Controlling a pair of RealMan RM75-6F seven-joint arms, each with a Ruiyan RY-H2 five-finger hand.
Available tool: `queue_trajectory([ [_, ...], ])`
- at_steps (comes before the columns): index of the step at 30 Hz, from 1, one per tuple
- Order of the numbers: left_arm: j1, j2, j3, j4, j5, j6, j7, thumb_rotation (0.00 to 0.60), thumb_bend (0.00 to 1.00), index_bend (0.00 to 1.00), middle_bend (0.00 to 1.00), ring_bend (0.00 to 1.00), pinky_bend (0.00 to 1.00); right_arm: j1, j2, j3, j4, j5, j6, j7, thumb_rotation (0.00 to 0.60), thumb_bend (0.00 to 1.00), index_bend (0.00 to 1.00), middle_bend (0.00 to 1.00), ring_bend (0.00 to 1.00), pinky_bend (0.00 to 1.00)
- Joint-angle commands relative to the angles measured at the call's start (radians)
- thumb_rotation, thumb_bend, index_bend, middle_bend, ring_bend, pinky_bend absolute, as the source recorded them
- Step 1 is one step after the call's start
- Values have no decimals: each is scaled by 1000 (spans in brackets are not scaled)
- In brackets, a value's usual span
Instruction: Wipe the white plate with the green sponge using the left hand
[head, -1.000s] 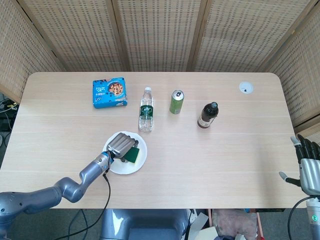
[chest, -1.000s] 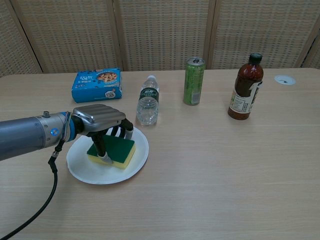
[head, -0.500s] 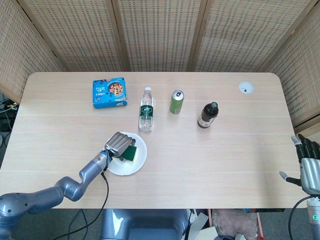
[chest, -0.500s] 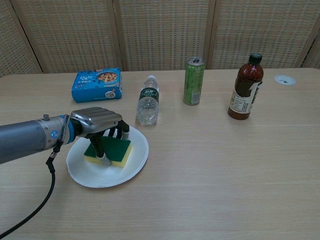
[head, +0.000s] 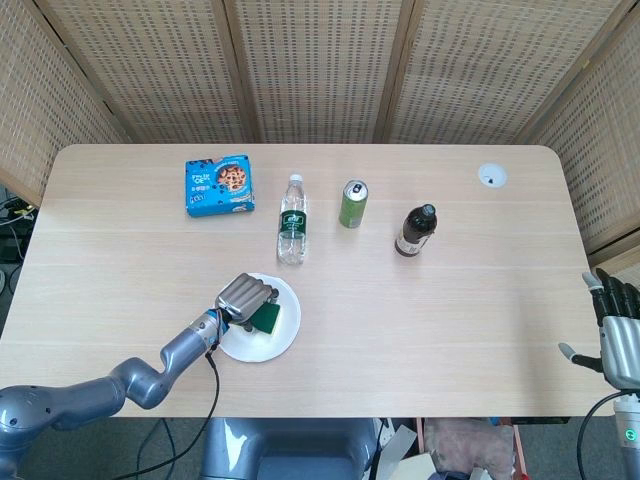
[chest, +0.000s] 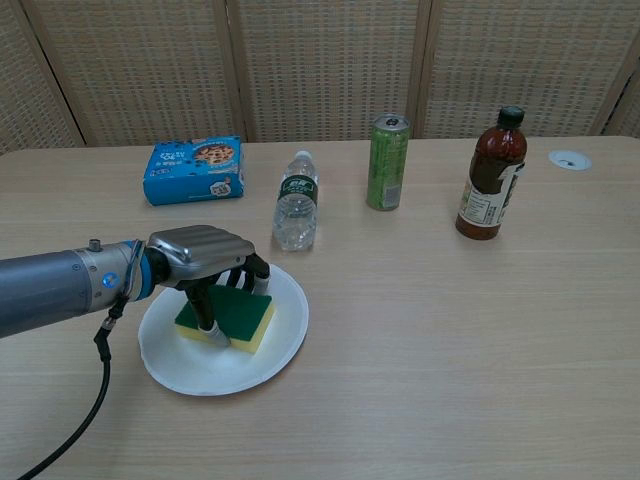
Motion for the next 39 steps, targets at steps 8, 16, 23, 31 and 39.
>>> queue_trajectory([
  [8,12,16,-4,67,-20,-6,-19,600,100,622,484,448,574,0,0,0,-2,0,2,-2,600,0,35,0,0,0],
  [16,14,24,13,48,18,10,-34,600,99,622,484,448,574,-1,1,1,-3,2,2,0,600,0,35,0,0,0],
  [23,8,26,16,-26,29,23,4,600,99,622,484,448,574,1,-1,-1,-3,1,-1,-6,600,0,35,0,0,0],
  [31,19,45,14,-63,-1,30,49,600,99,622,484,448,574,-2,0,-3,-3,-1,3,-1,600,0,35,0,0,0],
  [39,48,58,23,40,-36,7,11,600,99,622,484,448,574,-2,0,-5,-10,-4,4,-9,600,0,35,0,0,0],
])
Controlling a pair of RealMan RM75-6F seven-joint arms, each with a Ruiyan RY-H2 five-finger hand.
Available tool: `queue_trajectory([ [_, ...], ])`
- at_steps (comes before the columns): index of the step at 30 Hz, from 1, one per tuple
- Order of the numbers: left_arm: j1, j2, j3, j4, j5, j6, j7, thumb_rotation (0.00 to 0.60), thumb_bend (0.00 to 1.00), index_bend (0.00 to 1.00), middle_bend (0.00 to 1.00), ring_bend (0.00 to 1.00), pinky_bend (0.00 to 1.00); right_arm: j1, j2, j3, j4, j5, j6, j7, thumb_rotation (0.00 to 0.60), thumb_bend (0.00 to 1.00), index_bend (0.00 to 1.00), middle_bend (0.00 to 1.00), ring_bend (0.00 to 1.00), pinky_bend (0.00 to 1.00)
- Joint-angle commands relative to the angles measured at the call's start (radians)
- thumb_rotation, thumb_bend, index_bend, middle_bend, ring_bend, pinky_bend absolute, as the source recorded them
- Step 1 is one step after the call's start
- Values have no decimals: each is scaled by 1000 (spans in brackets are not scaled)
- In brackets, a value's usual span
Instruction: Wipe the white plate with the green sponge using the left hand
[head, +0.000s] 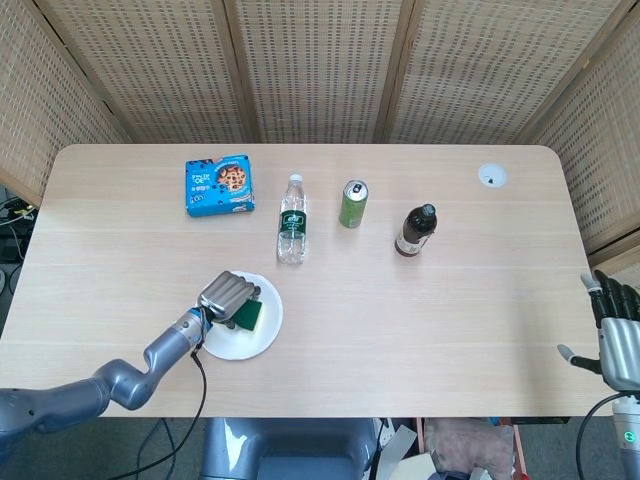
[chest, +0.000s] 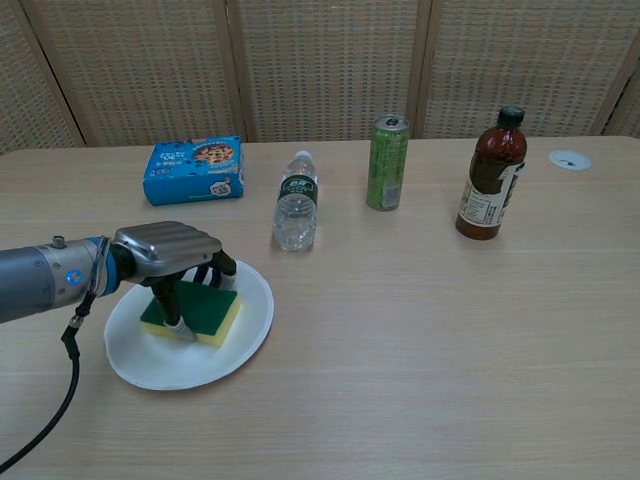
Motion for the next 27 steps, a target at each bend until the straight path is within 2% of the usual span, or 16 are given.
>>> queue_trajectory([
  [1,14,4,2,49,-13,-12,-33,600,99,622,484,448,574,1,-1,0,-1,0,-1,-3,600,0,35,0,0,0],
  [11,27,4,23,147,20,-37,-110,600,99,622,484,448,574,3,-4,-1,-4,-5,-1,-10,600,0,35,0,0,0],
  [19,-2,-21,14,103,58,-30,-112,600,99,622,484,448,574,3,-3,1,2,2,-3,-3,600,0,35,0,0,0],
  [27,-36,-68,-16,30,44,-23,-28,600,100,622,484,448,574,1,2,3,10,8,-6,14,600,0,35,0,0,0],
])
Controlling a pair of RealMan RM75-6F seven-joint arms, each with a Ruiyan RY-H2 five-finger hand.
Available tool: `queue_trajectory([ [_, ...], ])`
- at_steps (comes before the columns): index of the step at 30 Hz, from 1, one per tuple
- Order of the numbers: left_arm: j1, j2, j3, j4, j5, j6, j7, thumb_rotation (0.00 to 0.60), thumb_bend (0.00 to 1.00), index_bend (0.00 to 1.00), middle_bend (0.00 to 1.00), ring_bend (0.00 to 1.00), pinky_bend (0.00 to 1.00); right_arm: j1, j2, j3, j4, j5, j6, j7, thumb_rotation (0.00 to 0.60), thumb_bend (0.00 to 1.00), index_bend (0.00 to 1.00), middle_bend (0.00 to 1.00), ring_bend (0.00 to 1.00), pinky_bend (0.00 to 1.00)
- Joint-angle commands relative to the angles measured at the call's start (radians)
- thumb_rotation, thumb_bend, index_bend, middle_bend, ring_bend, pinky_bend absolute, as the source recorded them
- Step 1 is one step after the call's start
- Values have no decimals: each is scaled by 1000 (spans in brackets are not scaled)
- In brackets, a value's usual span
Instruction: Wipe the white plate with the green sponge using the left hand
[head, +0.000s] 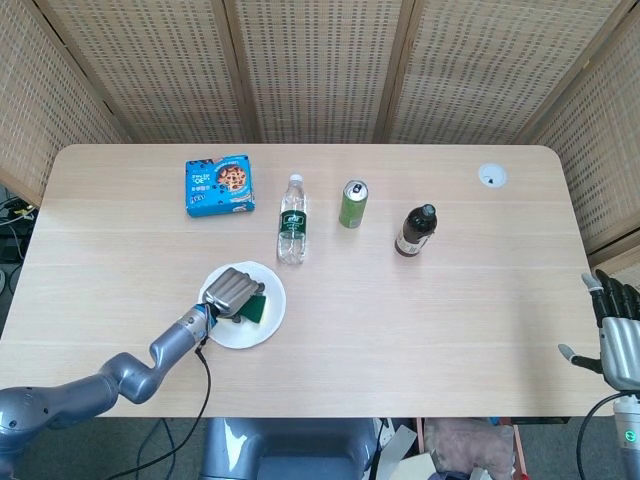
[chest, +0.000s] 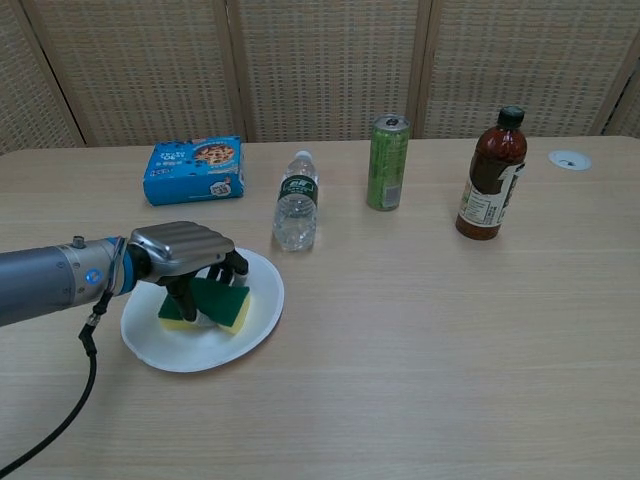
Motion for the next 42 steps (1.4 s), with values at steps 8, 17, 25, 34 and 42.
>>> queue_trajectory([
  [8,-1,39,-30,-96,-26,36,46,600,100,622,484,448,574,0,2,0,4,0,-1,7,600,0,35,0,0,0],
  [17,2,105,-49,-144,-37,54,32,600,100,622,484,448,574,2,-2,-1,-2,-3,-1,-9,600,0,35,0,0,0],
  [25,16,156,-20,-167,-26,41,1,600,100,622,484,448,574,3,-3,0,-3,4,-5,-14,600,0,35,0,0,0],
  [34,20,127,15,-145,-5,13,-39,600,100,615,436,441,504,3,-1,0,-6,4,-6,-14,600,0,35,0,0,0],
  [42,17,116,29,-153,22,16,-46,600,99,601,204,219,292,3,1,2,-2,10,-11,-5,600,0,35,0,0,0],
])
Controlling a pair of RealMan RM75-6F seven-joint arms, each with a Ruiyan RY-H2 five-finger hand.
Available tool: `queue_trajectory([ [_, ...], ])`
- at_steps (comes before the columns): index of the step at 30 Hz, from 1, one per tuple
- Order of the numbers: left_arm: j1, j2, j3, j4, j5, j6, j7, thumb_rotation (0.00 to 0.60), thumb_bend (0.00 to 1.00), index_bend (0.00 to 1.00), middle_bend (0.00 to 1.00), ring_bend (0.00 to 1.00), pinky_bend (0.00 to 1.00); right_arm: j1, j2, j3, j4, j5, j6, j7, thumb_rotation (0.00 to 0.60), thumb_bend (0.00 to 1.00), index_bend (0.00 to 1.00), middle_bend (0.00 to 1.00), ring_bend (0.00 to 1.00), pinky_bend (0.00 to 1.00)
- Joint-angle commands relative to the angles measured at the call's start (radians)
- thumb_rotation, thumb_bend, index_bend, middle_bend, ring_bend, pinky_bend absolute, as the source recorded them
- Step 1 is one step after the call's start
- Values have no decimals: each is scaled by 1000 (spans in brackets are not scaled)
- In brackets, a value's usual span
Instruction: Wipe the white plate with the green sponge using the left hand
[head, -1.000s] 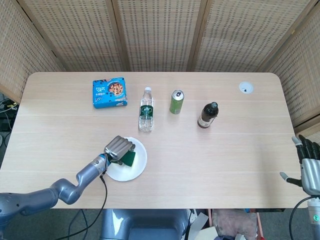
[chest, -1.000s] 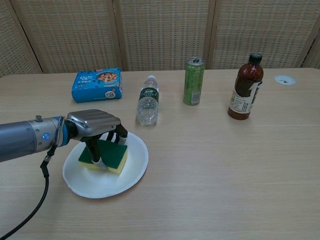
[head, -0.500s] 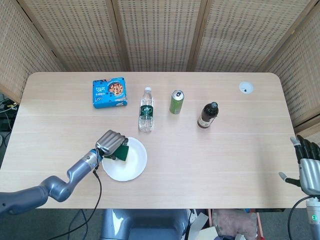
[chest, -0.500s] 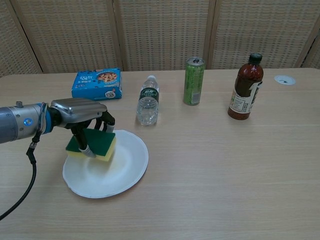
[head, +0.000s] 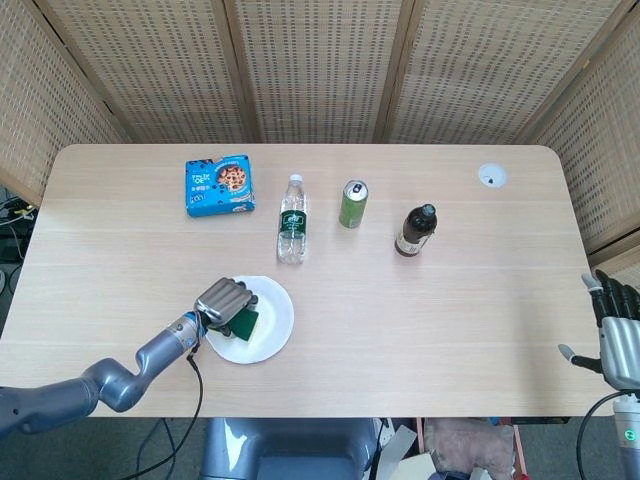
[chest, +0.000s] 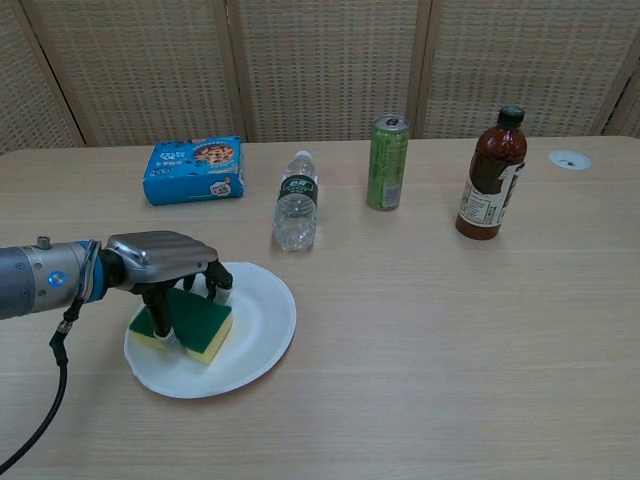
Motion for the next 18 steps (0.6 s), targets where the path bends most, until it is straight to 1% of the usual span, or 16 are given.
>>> queue_trajectory([
  [1,0,-8,4,3,6,7,8,600,99,613,190,192,266,0,0,0,1,0,-2,2,600,0,35,0,0,0],
  [3,1,-23,2,15,10,20,22,600,99,644,181,168,243,1,1,0,0,-2,-2,2,600,0,35,0,0,0],
  [6,3,-47,-1,37,15,37,32,600,98,675,180,166,241,1,1,-1,0,-3,-1,2,600,0,35,0,0,0],
  [11,-9,-98,-25,99,10,50,40,600,99,693,181,166,241,1,1,-1,1,-2,-2,2,600,0,35,0,0,0],
  [18,-25,-130,-66,139,-13,57,30,600,99,695,180,166,241,1,1,-1,2,2,-5,3,600,0,35,0,0,0],
])
